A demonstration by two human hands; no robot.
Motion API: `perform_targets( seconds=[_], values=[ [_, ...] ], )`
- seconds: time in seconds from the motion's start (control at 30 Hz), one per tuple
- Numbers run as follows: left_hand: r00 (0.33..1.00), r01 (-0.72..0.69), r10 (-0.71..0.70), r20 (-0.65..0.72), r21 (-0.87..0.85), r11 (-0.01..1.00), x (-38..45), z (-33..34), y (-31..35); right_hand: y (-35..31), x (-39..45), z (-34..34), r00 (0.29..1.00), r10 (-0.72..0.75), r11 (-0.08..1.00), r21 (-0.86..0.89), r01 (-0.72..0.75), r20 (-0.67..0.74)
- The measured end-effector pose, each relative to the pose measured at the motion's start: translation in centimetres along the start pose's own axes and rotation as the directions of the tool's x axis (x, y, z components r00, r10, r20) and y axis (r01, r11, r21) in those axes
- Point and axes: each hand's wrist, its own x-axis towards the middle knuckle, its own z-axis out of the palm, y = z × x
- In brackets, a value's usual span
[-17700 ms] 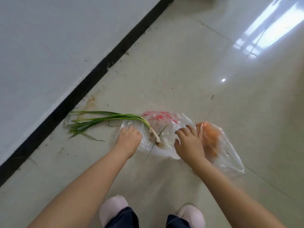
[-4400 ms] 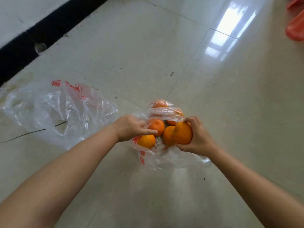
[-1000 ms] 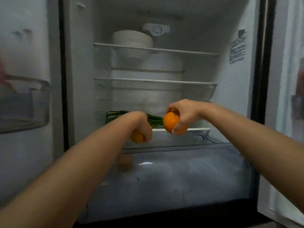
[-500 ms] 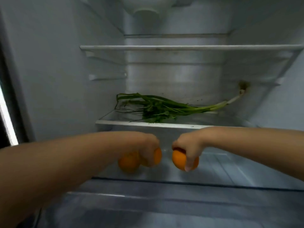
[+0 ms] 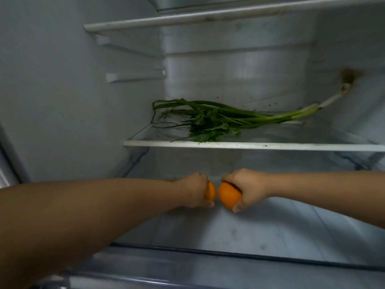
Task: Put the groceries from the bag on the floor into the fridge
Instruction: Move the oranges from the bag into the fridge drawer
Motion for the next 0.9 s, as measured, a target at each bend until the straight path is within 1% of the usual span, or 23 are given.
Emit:
perform_targets(
  seconds=[0.17,0.33,0.47,0.6,0.63,0.7,0.77,0.83,0.9],
  values=[
    [0.999,0.014,-0.015,0.031,0.034,0.999,-0.1,-0.6,-0.4,-0.5,-0.2,0.1,1.0,-0.015,0.999,0.045,0.015,0.003],
    [0.996,0.025,-0.029,0.081,0.052,0.998,-0.3,-1.0,-0.1,-1.0,-0.2,0.1,1.0,0.004,1.0,0.023,-0.005,0.029],
    [0.987,0.035,-0.047,0.151,0.08,0.996,-0.9,-2.5,0.2,-1.5,-0.6,-0.5,0.995,-0.003,0.998,-0.064,0.01,0.101],
    [0.983,0.027,-0.05,0.178,0.131,0.991,-2.6,-5.8,0.2,-2.2,-1.8,-4.0,0.98,0.0,0.983,-0.181,0.037,0.199],
    [0.985,0.029,-0.054,0.166,0.148,0.989,-3.5,-6.8,0.3,-2.6,-2.5,-5.3,0.979,0.008,0.98,-0.195,0.033,0.206],
    [0.993,0.062,-0.077,0.087,0.164,0.985,-5.7,-9.0,0.7,-3.5,-4.3,-8.0,0.982,0.04,0.978,-0.207,-0.001,0.184],
    [0.992,0.117,-0.109,-0.059,0.166,0.979,-8.3,-10.6,1.1,-4.8,-6.3,-10.4,0.988,0.073,0.979,-0.201,-0.044,0.137],
    [0.967,0.168,-0.134,-0.218,0.144,0.975,-11.2,-11.3,1.3,-6.8,-8.6,-12.1,0.996,0.079,0.985,-0.156,-0.073,0.034],
    [0.918,0.21,-0.177,-0.356,0.058,0.976,-14.4,-11.0,1.4,-9.5,-11.1,-12.8,0.991,0.068,0.986,-0.147,-0.084,-0.113]
  ],
)
